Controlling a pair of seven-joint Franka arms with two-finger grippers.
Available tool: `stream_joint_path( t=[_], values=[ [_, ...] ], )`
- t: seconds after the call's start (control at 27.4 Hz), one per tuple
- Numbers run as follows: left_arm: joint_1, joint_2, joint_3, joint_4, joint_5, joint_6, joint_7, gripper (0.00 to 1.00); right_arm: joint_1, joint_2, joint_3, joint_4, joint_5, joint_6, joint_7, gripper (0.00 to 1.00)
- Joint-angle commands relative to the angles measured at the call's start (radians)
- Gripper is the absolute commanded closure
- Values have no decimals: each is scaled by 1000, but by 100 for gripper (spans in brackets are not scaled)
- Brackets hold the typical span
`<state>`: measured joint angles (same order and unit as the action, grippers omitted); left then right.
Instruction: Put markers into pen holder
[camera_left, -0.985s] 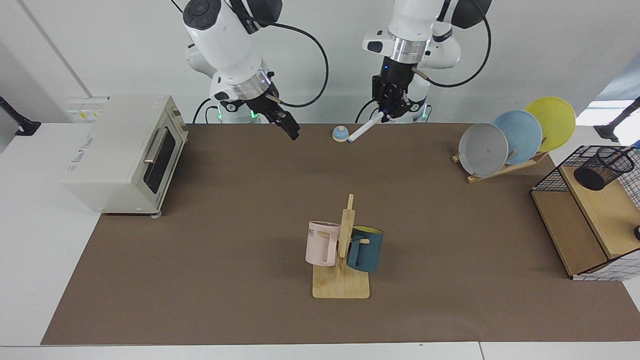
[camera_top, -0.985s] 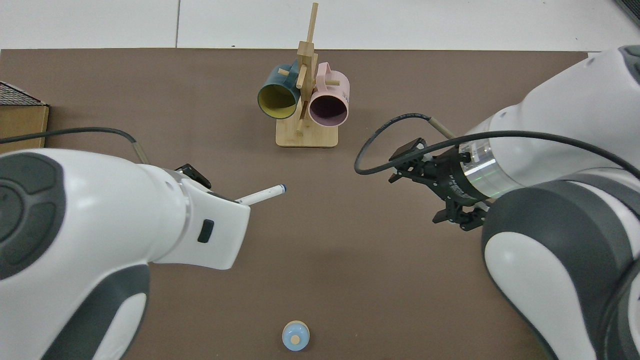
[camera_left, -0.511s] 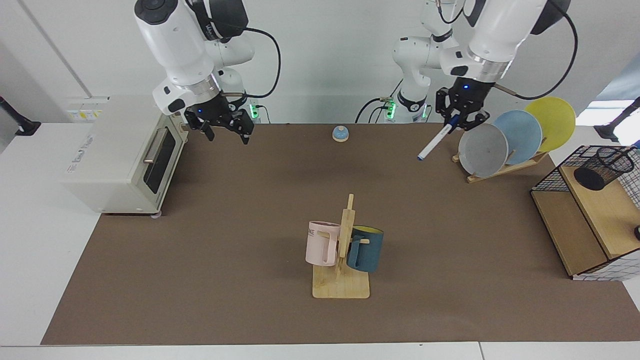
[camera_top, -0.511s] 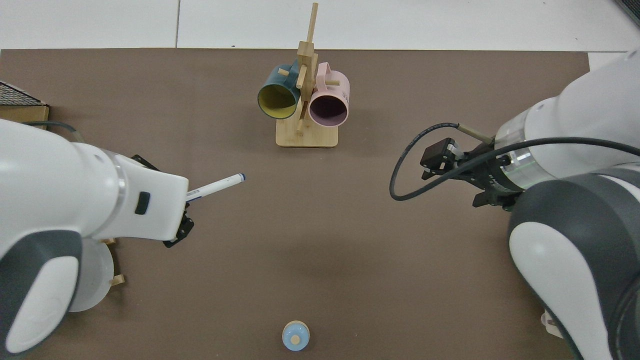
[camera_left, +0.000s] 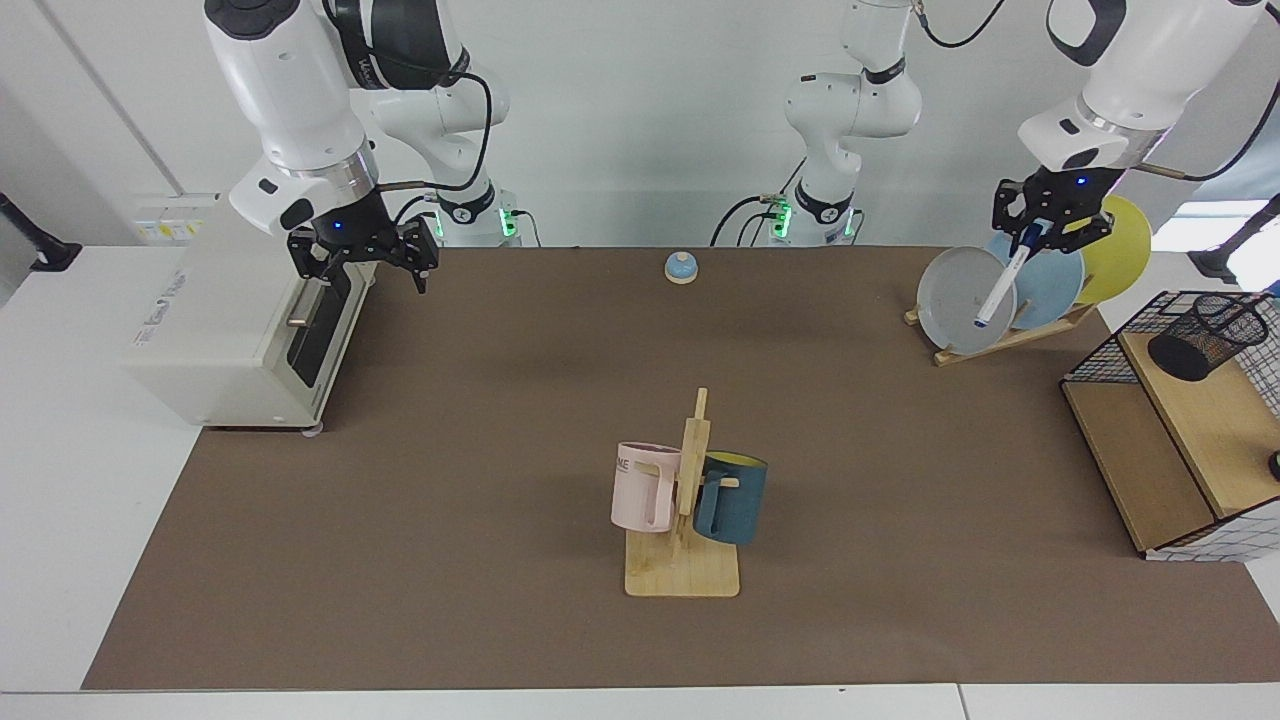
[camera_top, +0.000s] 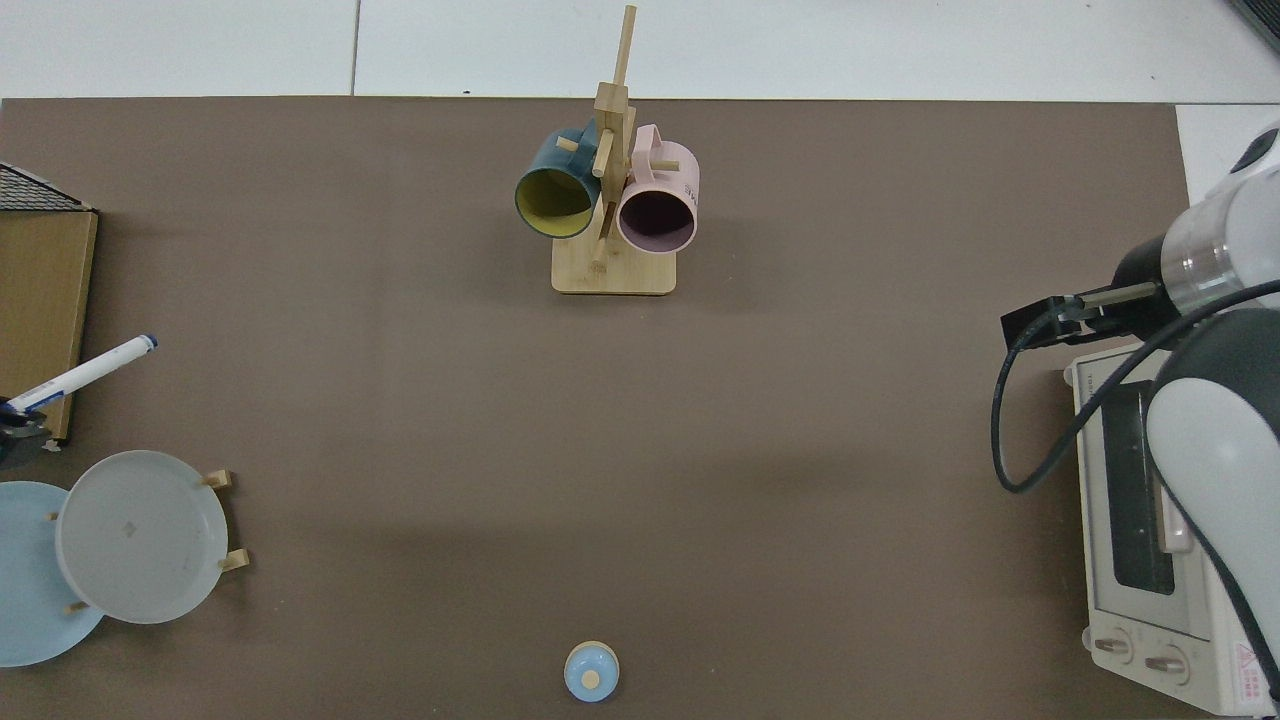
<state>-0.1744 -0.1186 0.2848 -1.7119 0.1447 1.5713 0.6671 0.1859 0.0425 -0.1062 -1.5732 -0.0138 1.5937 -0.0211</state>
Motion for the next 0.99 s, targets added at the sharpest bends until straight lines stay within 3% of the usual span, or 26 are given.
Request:
stream_joint_path(
  t=[0.0, 0.26, 0.95],
  values=[
    [-4, -1, 13, 20, 79, 6, 92, 100, -36, -39, 13, -57, 32, 40, 9, 0],
    [-4, 20, 83, 46, 90, 42, 311, 100, -40, -42, 13, -61, 32, 40, 9, 0],
    [-4, 100, 266, 132, 277, 202, 916, 100, -40, -41, 13, -61, 34, 42, 9, 0]
  ],
)
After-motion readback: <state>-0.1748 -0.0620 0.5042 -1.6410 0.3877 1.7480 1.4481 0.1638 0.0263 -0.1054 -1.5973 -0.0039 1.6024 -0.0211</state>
